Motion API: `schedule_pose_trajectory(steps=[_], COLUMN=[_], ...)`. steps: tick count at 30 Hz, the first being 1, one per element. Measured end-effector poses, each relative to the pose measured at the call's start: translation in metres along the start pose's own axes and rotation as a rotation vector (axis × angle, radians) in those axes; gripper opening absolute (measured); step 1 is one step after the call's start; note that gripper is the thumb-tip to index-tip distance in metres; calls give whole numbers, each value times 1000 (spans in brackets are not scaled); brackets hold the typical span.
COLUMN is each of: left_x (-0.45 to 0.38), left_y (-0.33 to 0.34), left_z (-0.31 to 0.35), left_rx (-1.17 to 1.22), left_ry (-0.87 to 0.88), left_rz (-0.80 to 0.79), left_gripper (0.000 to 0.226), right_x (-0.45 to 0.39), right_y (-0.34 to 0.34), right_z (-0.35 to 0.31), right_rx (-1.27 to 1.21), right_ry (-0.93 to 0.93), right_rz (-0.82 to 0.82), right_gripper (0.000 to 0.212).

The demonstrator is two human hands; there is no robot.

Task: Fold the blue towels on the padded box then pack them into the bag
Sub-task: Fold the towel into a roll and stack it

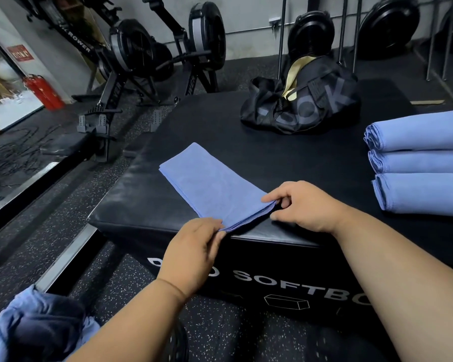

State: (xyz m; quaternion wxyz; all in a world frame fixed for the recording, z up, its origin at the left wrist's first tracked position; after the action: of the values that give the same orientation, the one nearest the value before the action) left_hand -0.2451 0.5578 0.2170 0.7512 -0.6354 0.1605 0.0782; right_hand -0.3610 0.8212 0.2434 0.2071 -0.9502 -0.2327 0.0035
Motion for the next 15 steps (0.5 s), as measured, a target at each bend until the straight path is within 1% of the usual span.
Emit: schedule_pose_trajectory(steps=[3,7,10,11,12,14,15], left_x=[8,22,30,32,35,38,39], left_y=[-10,-19,-27,-30,-33,-37,-38], left_z=[-7,-18,-24,-25,-25,-25,-25], left_rx=[32,68,117,142,165,200,224], left_ry=[-48,-94,-143,-157,-168,-186,-205], left_rz=[-1,-17,-17,-8,0,6,7], left_gripper=[31,31,23,22,21,19,16], right_x=[9,17,23,25,27,29,29], right_y=[9,27,32,33,34,40,44], right_z=[-8,-14,-21,-23,-24,-23,-22], right_rx=[98,202,242,237,242,287,324], right_ry=[-57,-162,-272,-284,-287,-281,-280], right_rz=[-28,-33,-57,-73,-99,-173,-202], right_gripper=[35,19,9,12,22,53,65])
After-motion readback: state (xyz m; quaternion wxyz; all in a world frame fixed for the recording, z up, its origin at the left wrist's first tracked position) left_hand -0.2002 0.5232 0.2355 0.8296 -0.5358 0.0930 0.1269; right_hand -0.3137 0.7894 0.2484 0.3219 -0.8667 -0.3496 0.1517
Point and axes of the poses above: each hand's wrist, its own x-axis away from the middle knuckle, its own y-axis out of the palm, z = x × y, the point moved 2 cm from there along -x, towards the middle knuckle, and after that the axes turned 14 degrees about -x, right-handed, at the moved point
